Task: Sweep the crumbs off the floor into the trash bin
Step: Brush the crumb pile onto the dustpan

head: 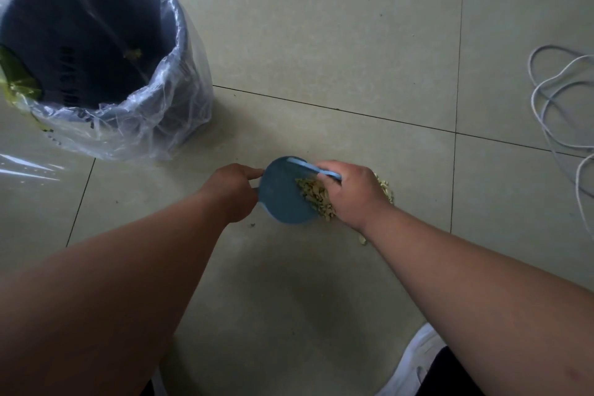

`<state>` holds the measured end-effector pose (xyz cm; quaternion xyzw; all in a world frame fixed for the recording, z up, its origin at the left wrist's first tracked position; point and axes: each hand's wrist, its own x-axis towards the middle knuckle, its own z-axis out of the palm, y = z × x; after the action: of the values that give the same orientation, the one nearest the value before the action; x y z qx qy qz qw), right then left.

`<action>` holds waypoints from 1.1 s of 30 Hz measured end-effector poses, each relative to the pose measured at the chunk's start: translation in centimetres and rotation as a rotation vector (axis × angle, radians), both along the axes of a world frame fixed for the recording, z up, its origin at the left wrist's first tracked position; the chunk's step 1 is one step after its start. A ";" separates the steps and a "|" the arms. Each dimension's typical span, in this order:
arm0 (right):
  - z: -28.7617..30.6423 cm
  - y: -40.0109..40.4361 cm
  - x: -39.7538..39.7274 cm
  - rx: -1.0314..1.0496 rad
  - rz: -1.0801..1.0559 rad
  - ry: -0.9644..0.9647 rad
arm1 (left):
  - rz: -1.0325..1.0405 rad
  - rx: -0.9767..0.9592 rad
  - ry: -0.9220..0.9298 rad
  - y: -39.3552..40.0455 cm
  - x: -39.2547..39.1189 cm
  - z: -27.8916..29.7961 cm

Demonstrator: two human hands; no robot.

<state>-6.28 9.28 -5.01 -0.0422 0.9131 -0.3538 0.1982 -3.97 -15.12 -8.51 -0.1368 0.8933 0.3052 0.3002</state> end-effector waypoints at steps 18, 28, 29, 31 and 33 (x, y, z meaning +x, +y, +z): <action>-1.4 9.2 2.8 0.352 -0.430 -0.007 | -0.032 0.017 -0.017 1.7 0.4 0.3; -1.4 3.2 4.5 0.232 -0.180 0.005 | 0.045 0.102 -0.046 3.1 0.8 0.1; -1.2 2.7 4.7 0.218 -0.160 0.006 | 0.055 0.122 -0.045 3.1 0.9 0.2; -1.0 1.8 5.0 0.188 -0.137 0.014 | 0.088 0.155 -0.044 3.3 1.1 0.5; -0.7 1.2 5.0 0.155 -0.142 0.018 | 0.128 0.183 -0.039 3.3 1.2 0.8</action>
<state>-1.28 10.44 -5.71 0.0348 0.9402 -0.2950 0.1668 -2.75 -11.82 -7.71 -0.1716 0.8451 0.4015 0.3085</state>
